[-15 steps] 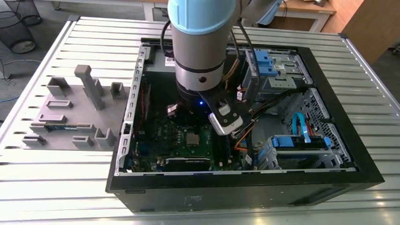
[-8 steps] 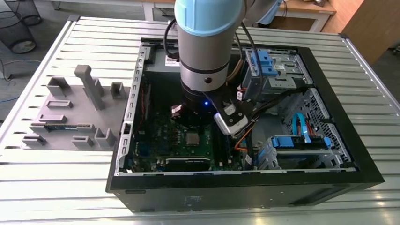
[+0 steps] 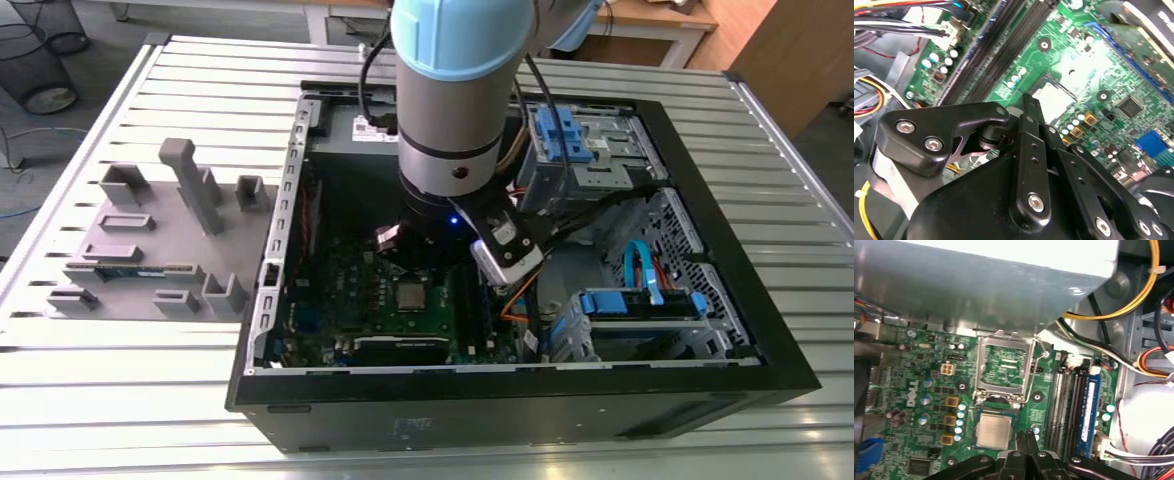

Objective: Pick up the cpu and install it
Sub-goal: 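Close the cpu cover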

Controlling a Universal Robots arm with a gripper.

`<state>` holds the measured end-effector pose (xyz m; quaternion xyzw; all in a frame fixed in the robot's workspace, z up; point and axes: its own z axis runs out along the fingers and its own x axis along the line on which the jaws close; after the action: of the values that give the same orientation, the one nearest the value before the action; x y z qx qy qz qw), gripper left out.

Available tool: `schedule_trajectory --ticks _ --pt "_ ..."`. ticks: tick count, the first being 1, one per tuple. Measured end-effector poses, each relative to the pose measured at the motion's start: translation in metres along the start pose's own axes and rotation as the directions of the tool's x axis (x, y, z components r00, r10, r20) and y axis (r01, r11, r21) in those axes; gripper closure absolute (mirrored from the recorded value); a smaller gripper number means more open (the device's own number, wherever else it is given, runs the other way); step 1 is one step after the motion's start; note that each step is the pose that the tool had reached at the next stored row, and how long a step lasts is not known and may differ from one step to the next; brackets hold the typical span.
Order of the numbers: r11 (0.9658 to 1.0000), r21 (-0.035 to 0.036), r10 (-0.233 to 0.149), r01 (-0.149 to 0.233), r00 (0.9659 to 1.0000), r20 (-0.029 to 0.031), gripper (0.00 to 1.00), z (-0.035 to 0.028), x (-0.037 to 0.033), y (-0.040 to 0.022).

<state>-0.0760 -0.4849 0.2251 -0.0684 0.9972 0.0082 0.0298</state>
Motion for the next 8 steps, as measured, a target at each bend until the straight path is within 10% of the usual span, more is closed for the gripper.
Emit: schedule_trajectory --ticks 8 --pt "0.9999 -0.0028 -0.010 0.010 1.0000 0.0002 0.89 0.0013 -0.0084 0.0057"
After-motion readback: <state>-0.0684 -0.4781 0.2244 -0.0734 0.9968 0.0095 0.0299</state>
